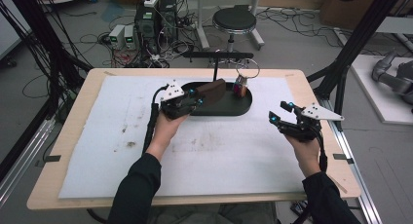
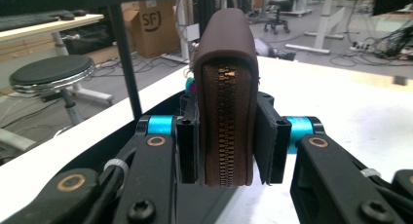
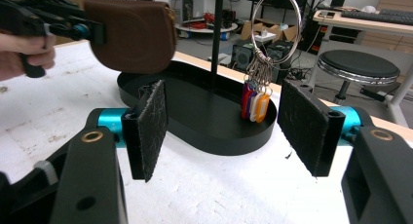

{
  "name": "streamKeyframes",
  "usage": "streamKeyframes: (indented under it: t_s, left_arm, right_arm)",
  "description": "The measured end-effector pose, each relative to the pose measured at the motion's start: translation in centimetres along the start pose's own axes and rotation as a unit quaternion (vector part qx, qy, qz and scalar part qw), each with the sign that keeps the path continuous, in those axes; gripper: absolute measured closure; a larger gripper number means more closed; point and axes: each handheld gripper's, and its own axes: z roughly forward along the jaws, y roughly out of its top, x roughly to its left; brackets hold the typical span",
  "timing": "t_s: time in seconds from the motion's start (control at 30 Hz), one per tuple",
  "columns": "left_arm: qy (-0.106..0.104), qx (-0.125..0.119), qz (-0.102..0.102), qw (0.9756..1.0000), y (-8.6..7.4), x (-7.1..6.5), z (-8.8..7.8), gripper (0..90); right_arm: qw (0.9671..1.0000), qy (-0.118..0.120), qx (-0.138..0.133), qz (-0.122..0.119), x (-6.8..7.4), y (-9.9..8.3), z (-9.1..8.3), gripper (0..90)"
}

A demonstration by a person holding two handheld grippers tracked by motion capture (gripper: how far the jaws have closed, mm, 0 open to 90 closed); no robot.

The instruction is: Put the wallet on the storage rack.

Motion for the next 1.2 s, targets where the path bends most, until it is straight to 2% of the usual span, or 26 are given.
streamKeyframes:
  t_s: [0.1, 0.4, 0.53, 0.67, 0.9, 1.03, 1.17, 1.2]
  left_arm:
    - [0.012, 0.012, -0.001, 0.9999, -0.9, 0.4, 0.9, 66.7]
    - [0.030, 0.029, -0.013, 0.9991, -2.8, 1.1, 2.5, 66.7]
    - [0.040, 0.028, -0.027, 0.9984, -3.4, 1.4, 2.8, 66.7]
    - [0.043, 0.037, -0.038, 0.9976, -3.6, 1.7, 3.3, 66.7]
    - [0.039, 0.054, -0.035, 0.9972, -3.6, 1.3, 4.9, 66.6]
    - [0.040, 0.060, -0.040, 0.9966, -3.9, 1.2, 5.2, 66.6]
    - [0.046, 0.074, -0.032, 0.9957, -4.0, 1.2, 5.3, 66.4]
    - [0.047, 0.070, -0.037, 0.9957, -4.1, 1.3, 5.3, 66.2]
  right_arm:
    - [1.0000, 0.001, 0.002, 0.000, 0.0, -0.1, 0.1, 36.2]
    - [1.0000, 0.004, 0.005, 0.000, -0.1, -0.3, 0.2, 36.2]
    - [1.0000, 0.003, 0.007, 0.002, -0.1, -0.4, 0.2, 36.3]
    - [1.0000, 0.003, 0.005, -0.002, -0.1, -0.4, 0.2, 36.3]
    - [1.0000, 0.005, 0.007, 0.000, -0.1, -0.4, 0.2, 36.3]
    - [1.0000, 0.003, 0.006, -0.002, -0.2, -0.4, 0.1, 36.4]
    - [1.0000, 0.002, 0.006, -0.001, -0.2, -0.5, 0.0, 36.4]
    - [1.0000, 0.002, 0.006, 0.000, -0.2, -0.5, 0.0, 36.4]
